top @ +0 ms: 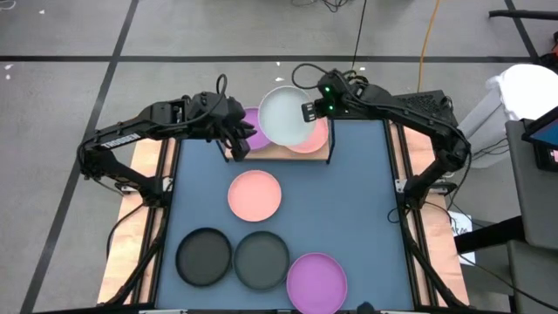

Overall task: Place and stack plates onto a shelf
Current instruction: Stack the gray plate on top of the pink plate, then stack the left black plate on top of the purple plate

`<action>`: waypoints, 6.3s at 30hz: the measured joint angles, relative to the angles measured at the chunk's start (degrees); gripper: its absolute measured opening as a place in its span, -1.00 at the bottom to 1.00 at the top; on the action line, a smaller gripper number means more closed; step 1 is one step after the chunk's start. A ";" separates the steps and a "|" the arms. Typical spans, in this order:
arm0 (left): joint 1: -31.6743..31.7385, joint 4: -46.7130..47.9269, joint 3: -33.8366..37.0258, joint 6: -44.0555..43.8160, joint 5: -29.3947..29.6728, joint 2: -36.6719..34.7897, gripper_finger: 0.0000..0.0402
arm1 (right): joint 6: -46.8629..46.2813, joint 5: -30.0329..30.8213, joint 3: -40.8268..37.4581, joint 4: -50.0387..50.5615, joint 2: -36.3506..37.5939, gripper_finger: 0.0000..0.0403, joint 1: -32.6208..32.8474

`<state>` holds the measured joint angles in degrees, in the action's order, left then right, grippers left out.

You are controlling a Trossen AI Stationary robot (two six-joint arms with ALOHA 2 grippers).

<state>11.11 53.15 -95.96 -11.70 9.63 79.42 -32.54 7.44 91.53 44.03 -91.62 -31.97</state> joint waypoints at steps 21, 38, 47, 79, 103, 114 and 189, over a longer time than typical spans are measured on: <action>0.00 -0.34 0.00 1.12 -0.62 0.00 -0.60 | 23.72 -4.54 10.65 5.59 -3.54 -1.00 -8.82; 1.40 -1.14 0.00 1.02 -0.70 0.00 -0.60 | 40.11 -3.78 15.23 9.56 -14.70 -1.00 -7.06; 1.40 -0.87 0.00 -0.70 -0.72 0.00 -0.60 | 44.31 -1.42 15.23 10.76 -17.72 -1.00 -6.80; 1.40 0.04 0.82 0.09 -0.61 0.11 -0.60 | 43.72 0.21 15.23 11.87 -16.06 -0.73 -5.37; -2.38 0.88 20.60 -18.22 -8.11 0.15 -0.60 | 23.67 -0.19 11.97 19.02 0.67 -0.73 5.05; -5.91 7.44 22.80 -35.25 -10.18 0.13 -0.59 | 8.33 -0.19 -4.51 13.49 12.56 -0.73 13.99; -43.85 -2.54 40.95 -6.89 -7.05 7.48 0.14 | 12.94 -12.16 -20.22 -1.32 30.65 -0.73 22.02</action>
<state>-32.73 50.61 -55.01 -18.60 2.57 86.89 -19.60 -4.72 71.31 42.71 -60.97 -9.96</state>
